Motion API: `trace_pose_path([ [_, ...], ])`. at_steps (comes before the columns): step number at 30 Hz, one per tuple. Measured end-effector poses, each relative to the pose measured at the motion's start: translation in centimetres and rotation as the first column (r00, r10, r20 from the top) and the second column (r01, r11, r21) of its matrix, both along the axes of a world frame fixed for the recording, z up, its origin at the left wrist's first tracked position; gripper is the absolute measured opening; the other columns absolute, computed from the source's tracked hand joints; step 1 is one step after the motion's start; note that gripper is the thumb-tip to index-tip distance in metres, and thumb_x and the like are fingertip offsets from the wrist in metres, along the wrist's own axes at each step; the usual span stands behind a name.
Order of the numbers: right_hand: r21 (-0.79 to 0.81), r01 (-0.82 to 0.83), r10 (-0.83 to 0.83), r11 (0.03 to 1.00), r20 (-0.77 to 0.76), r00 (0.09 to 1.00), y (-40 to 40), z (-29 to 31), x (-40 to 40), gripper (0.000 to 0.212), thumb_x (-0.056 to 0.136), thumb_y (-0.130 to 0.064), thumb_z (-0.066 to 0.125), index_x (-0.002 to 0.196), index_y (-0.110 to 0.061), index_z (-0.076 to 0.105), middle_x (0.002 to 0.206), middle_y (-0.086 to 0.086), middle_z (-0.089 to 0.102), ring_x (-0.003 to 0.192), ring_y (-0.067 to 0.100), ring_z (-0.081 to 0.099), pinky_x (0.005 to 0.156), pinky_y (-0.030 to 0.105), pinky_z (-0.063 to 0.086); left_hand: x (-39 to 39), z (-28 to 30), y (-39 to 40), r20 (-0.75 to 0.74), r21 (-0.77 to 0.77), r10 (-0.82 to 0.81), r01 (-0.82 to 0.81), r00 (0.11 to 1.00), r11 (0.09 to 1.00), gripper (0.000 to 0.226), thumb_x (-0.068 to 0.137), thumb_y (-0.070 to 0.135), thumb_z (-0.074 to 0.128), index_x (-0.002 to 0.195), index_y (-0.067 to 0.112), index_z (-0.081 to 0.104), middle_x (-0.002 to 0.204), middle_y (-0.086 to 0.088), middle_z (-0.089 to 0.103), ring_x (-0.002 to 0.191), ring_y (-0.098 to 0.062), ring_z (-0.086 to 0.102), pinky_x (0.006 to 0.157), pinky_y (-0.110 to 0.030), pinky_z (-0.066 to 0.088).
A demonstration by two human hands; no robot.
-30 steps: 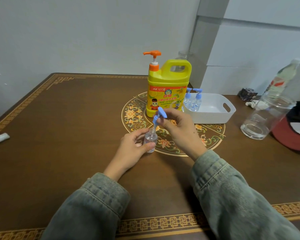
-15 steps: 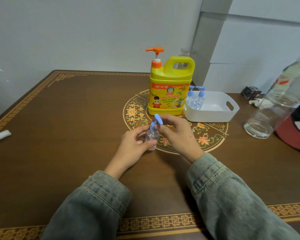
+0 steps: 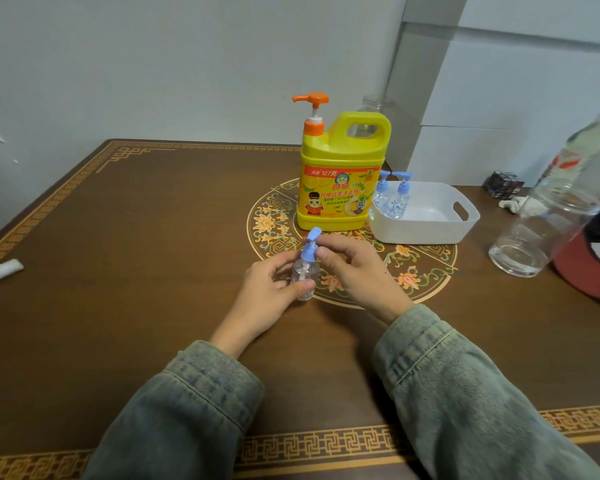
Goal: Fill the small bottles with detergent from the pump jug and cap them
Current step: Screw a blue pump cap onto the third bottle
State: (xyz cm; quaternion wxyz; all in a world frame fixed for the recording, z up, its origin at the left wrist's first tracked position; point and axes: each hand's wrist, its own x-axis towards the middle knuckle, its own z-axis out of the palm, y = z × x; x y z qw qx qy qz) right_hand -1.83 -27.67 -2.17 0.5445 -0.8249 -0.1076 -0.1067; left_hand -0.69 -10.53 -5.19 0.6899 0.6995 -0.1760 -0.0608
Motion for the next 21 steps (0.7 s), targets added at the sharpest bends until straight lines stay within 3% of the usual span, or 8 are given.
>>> trace_pose_path([
  [7, -0.112, 0.032, -0.027, 0.993, 0.047, 0.999, -0.04, 0.43, 0.10, 0.019, 0.092, -0.019, 0.064, 0.109, -0.014, 0.071, 0.104, -0.007, 0.072, 0.098, 0.005, 0.065, 0.088, 0.027, 0.050, -0.10, 0.15, 0.01, 0.002, -0.002, -0.022, 0.022, 1.000, 1.000, 0.050, 0.078, -0.004, 0.072, 0.124, 0.013, 0.060, 0.111, -0.005, 0.072, 0.106, -0.016, 0.068, 0.090, -0.028, 0.054],
  [11, -0.105, 0.077, -0.071, 0.992, 0.062, 0.996, 0.10, 0.53, -0.19, 0.011, 0.086, -0.023, 0.071, 0.097, -0.022, 0.072, 0.091, -0.015, 0.071, 0.089, -0.001, 0.065, 0.084, 0.026, 0.050, 0.02, -0.04, -0.12, -0.004, 0.002, -0.015, 0.015, 1.000, 1.000, 0.047, 0.078, -0.005, 0.072, 0.119, 0.014, 0.062, 0.110, -0.004, 0.072, 0.105, -0.017, 0.068, 0.092, -0.032, 0.054],
  [16, -0.044, 0.116, -0.113, 0.992, 0.057, 0.992, 0.25, 0.45, -0.30, 0.012, 0.081, -0.025, 0.076, 0.092, -0.020, 0.072, 0.086, -0.009, 0.072, 0.086, 0.002, 0.066, 0.082, 0.032, 0.055, 0.21, -0.27, -0.06, -0.008, 0.006, -0.006, 0.006, 1.000, 1.000, 0.047, 0.078, -0.005, 0.071, 0.123, 0.008, 0.061, 0.112, -0.007, 0.071, 0.107, -0.019, 0.068, 0.093, -0.034, 0.053],
  [21, -0.027, 0.098, -0.097, 0.995, 0.034, 0.995, 0.07, 0.26, -0.22, 0.020, 0.087, -0.029, 0.070, 0.105, -0.020, 0.071, 0.096, -0.010, 0.073, 0.089, 0.005, 0.067, 0.081, 0.031, 0.055, 0.20, -0.30, -0.03, -0.003, 0.010, -0.004, 0.004, 1.000, 1.000, 0.048, 0.078, -0.004, 0.072, 0.122, 0.010, 0.062, 0.111, -0.006, 0.072, 0.106, -0.018, 0.068, 0.092, -0.033, 0.053],
])
